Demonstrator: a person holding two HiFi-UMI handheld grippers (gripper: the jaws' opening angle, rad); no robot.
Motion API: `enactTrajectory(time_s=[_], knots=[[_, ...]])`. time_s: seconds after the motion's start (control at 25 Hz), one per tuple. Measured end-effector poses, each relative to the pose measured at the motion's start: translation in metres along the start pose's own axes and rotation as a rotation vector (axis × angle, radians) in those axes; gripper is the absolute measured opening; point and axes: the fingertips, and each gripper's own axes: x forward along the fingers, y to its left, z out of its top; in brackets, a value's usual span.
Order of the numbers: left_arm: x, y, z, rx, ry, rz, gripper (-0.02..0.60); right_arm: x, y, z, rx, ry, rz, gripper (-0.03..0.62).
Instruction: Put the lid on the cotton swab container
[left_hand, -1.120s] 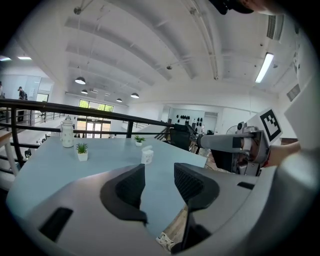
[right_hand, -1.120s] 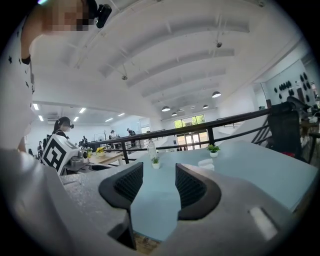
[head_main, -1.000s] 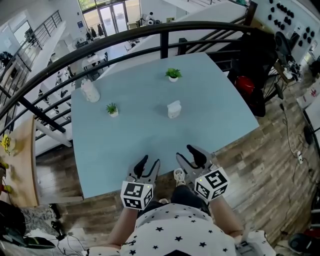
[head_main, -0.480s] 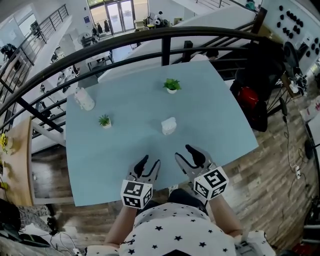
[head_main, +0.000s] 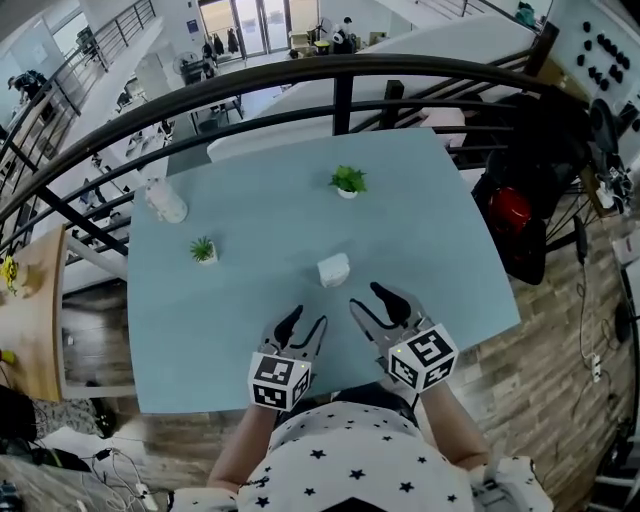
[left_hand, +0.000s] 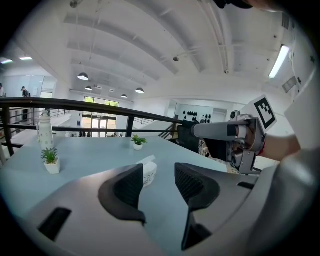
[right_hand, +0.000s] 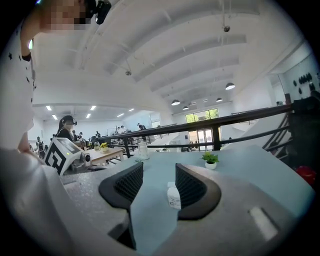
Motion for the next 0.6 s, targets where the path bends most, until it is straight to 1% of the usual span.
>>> enactTrajectory(time_s=[0.36, 0.6], knots=[[0.043, 0.011, -0.005, -0.025, 0.029, 0.046, 0.184, 0.029, -0.031, -0.009, -0.030, 0.072, 0.076, 0.186], [0.069, 0.021, -0.010, -0.020, 0.047, 0.074, 0.196, 0.050, -0.045, -0.019, -0.069, 0.118, 0.130, 0.186]])
